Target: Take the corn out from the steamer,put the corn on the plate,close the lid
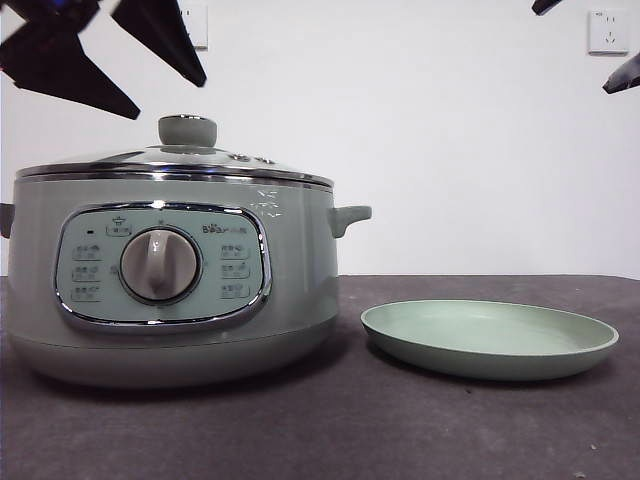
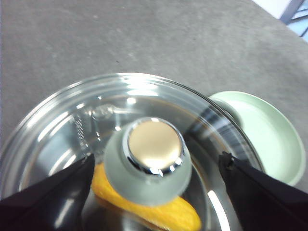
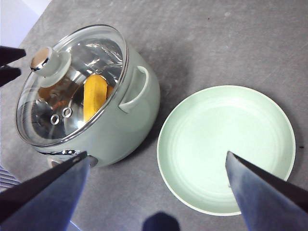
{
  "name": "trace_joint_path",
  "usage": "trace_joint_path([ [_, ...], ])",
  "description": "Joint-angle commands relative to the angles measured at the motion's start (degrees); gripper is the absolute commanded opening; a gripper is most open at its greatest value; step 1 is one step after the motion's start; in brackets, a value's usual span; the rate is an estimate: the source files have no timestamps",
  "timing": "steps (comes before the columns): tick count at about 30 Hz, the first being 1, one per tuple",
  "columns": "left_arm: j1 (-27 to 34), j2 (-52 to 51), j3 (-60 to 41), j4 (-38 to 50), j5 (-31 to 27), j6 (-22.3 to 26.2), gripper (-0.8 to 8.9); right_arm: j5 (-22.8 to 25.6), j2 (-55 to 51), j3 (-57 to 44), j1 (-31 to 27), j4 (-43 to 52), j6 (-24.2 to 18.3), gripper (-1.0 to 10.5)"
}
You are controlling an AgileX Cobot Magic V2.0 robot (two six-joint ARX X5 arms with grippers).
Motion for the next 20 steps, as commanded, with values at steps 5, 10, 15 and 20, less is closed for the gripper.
trace_joint_path([
  [5, -1.5, 4.3, 0.2, 2.3, -3.5, 1.5, 4.36, 0.0, 0.1, 0.2, 0.0, 0.3, 0.3, 4.7],
  [10, -2.2, 7.0, 0.2, 3.8, -3.6, 1.9, 4.36, 0.0, 0.1, 0.2, 0.0, 0.3, 0.3, 4.7],
  [15, -2.9, 7.3, 0.2, 4.0, -3.7, 3.2, 2.67, 0.0, 0.1, 0.2, 0.0, 0.3, 0.4, 4.7],
  [20, -2.9, 7.3, 0.2, 4.0, -3.6, 5.9, -0.13, -0.1, 0.1, 0.2, 0.0, 0.3, 0.4, 4.7],
])
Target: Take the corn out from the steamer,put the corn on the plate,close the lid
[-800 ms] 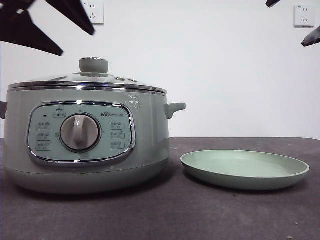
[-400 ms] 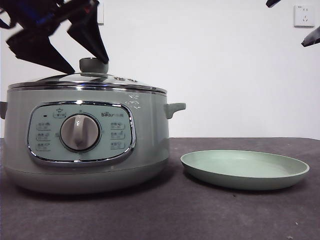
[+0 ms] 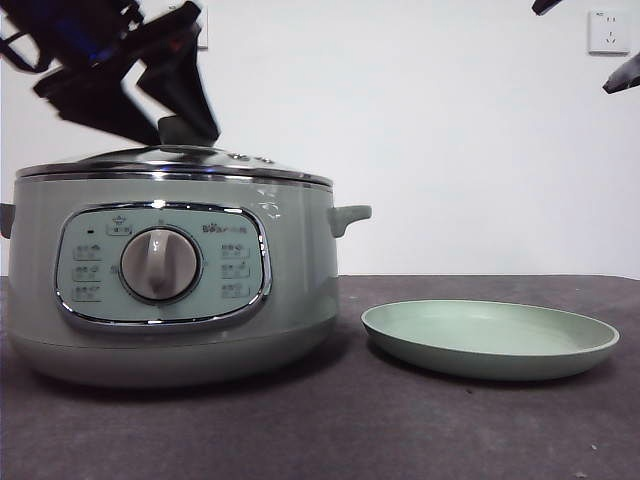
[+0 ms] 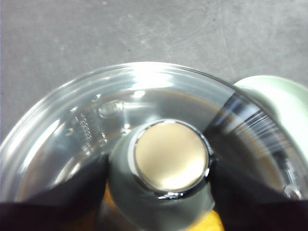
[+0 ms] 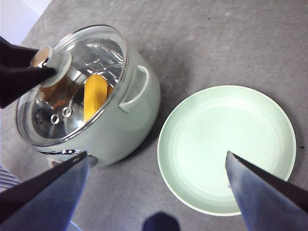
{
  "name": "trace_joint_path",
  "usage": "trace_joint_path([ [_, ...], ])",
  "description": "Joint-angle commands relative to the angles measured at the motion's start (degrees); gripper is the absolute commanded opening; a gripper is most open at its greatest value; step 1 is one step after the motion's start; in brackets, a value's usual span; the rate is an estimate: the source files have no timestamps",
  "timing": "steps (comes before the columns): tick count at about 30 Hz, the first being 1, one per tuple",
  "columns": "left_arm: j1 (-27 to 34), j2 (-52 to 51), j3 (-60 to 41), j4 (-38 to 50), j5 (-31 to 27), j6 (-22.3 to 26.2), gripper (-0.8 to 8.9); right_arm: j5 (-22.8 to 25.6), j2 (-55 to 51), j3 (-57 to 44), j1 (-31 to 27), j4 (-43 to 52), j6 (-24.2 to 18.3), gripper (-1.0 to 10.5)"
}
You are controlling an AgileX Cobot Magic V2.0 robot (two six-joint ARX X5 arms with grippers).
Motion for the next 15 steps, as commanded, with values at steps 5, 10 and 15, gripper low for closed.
trace_joint_path([
  [5, -0.2, 0.4, -0.1, 0.5, 0.2, 1.8, -0.09, -0.1, 0.1, 0.2, 0.1, 0.5, 0.6, 4.7],
  [10, -0.2, -1.2, -0.1, 3.6, -0.2, 1.7, -0.09, -0.1, 0.2, 0.2, 1.5, 2.2, 1.7, 4.7],
  [15, -0.1, -5.3, -0.1, 5.5, -4.0, 1.6, -0.09, 0.1, 1.5, 0.2, 6.3, 6.6, 4.0, 4.7],
])
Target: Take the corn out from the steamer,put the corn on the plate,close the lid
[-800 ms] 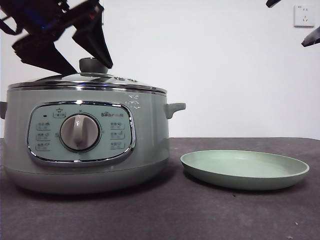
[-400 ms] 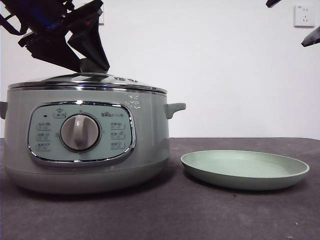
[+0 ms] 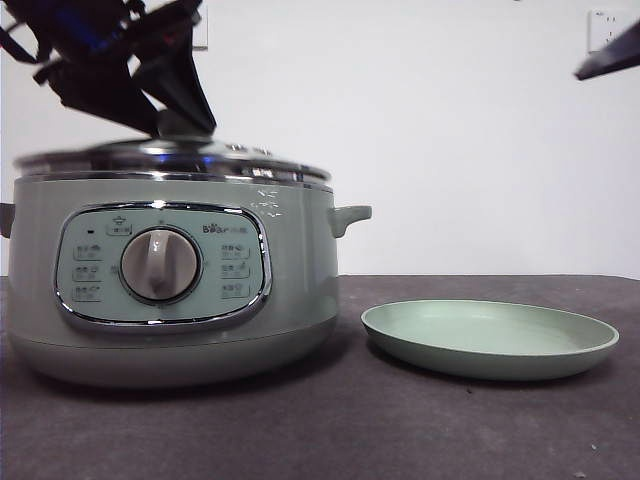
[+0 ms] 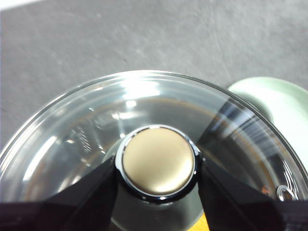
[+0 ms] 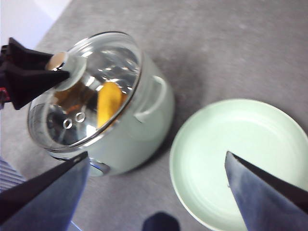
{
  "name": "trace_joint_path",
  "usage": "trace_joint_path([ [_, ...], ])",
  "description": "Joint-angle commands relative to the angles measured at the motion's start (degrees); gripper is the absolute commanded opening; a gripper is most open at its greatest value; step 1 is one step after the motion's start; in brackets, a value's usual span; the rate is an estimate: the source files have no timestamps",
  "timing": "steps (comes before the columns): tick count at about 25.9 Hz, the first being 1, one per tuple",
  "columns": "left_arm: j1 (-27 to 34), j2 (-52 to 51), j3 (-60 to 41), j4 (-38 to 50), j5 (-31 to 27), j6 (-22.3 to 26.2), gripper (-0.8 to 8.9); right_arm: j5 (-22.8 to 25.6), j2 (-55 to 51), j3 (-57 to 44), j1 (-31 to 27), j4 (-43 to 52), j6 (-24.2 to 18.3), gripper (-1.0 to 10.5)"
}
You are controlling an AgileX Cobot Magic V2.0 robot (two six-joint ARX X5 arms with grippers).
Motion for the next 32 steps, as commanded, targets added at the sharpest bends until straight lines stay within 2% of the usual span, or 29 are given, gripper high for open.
trace_joint_path([
  [1, 0.0, -4.4, 0.3, 4.2, -3.1, 0.0, -0.09, 0.7, 1.7, 0.2, 3.6, 2.9, 2.6, 4.7],
  [7, 0.1, -12.1, 0.3, 3.9, -10.1, 0.0, -0.09, 7.2, 8.1, 2.7, 13.4, 4.3, 3.3, 4.7],
  [11, 0.1, -17.6, 0.3, 2.9, -14.3, 0.0, -0.09, 9.5, 14.1, 6.8, 19.0, 4.3, 2.6, 4.7],
  [15, 0.1, -23.2, 0.3, 1.2, -19.6, 0.0, -0.09, 12.0, 21.1, 12.8, 23.8, 4.0, 1.0, 4.7],
  [18, 0.1, -28.5, 0.3, -0.8, -23.9, 0.1, -0.09, 12.0, 28.2, 19.4, 27.2, 3.7, 0.3, 4.7],
  [20, 0.1, -32.1, 0.3, -2.6, -26.0, 0.1, -0.09, 12.7, 33.9, 25.2, 29.4, 1.8, -1.1, 4.3],
  [27, 0.1, -38.8, 0.3, -7.6, -29.1, 0.1, -0.09, 22.9, 52.8, 46.6, 34.8, -12.2, -8.5, 4.1],
  [31, 0.1, -38.8, 0.3, -9.4, -29.0, 0.1, -0.09, 28.6, 60.6, 52.6, 37.7, -13.8, -10.7, 4.1],
  [32, 0.1, -38.8, 0.3, -9.5, -29.0, 0.1, -0.09, 28.7, 62.2, 53.2, 38.2, -13.7, -11.0, 4.1],
])
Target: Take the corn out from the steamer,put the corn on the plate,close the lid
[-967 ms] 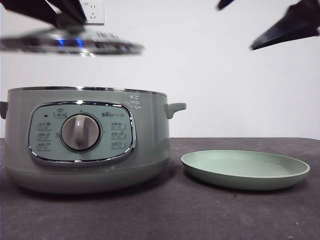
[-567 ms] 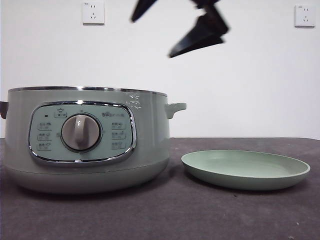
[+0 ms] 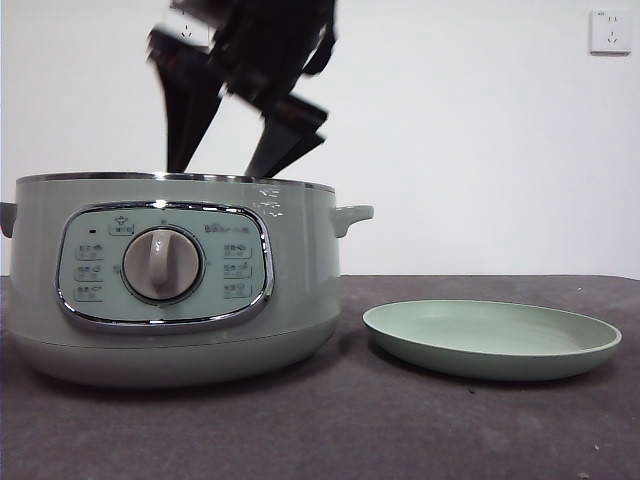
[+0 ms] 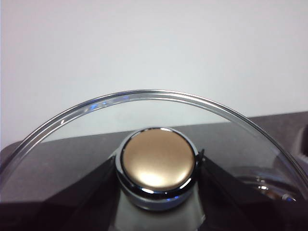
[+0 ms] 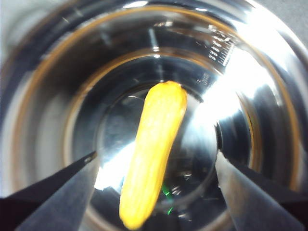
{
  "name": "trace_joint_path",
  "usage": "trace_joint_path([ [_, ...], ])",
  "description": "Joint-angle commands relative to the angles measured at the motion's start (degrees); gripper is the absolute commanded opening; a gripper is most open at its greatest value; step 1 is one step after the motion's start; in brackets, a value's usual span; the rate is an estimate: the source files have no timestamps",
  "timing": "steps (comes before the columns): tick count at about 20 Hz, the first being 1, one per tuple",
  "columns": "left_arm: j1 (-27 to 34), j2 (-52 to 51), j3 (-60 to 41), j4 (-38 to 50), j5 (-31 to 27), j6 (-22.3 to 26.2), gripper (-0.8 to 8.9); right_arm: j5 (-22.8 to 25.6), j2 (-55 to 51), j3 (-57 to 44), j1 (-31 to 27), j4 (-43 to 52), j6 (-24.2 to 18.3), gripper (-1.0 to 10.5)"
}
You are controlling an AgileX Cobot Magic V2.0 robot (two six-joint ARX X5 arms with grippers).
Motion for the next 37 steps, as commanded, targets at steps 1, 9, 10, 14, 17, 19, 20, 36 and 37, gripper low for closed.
trace_joint_path([
  [1, 0.1, -0.7, 0.3, 2.5, -0.1, 0.1, -0.09, 0.5, 3.7, 1.2, 1.2, -0.1, -1.5, 4.1],
  [9, 0.1, -0.7, 0.3, 1.6, -0.1, 0.1, -0.09, 1.5, 9.6, 1.2, 1.5, 1.6, -1.4, 3.3],
  [10, 0.1, -0.7, 0.3, 1.3, -0.1, 0.1, -0.09, 1.5, 10.2, 1.2, 1.5, 1.8, -1.1, 3.0],
  [14, 0.1, -0.7, 0.3, 0.3, -0.1, 0.1, -0.09, 1.6, 11.8, 1.2, 1.5, 1.8, -0.3, 1.1],
  [17, 0.1, -0.7, 0.3, -0.5, -0.1, 0.1, -0.09, 2.9, 9.5, 2.1, 2.1, 2.2, 0.4, -0.2],
  [19, 0.1, -0.7, 0.3, -0.2, 0.1, 0.0, -0.09, 7.0, 4.9, 2.6, 1.7, 0.4, 0.5, -0.2],
  [20, 0.1, -0.4, 0.3, -0.1, 0.1, 0.0, -0.09, 8.9, 2.4, 2.6, 1.3, -1.2, 0.5, -0.2],
  [36, 0.1, 15.2, 0.3, 7.6, 21.3, -6.0, -0.09, 9.0, -13.2, -7.1, -20.7, -27.6, 8.1, -0.2],
  [37, 0.1, 15.5, 0.3, 7.7, 21.3, -6.2, -0.09, 9.0, -13.2, -10.2, -20.7, -25.3, 8.3, -0.2],
])
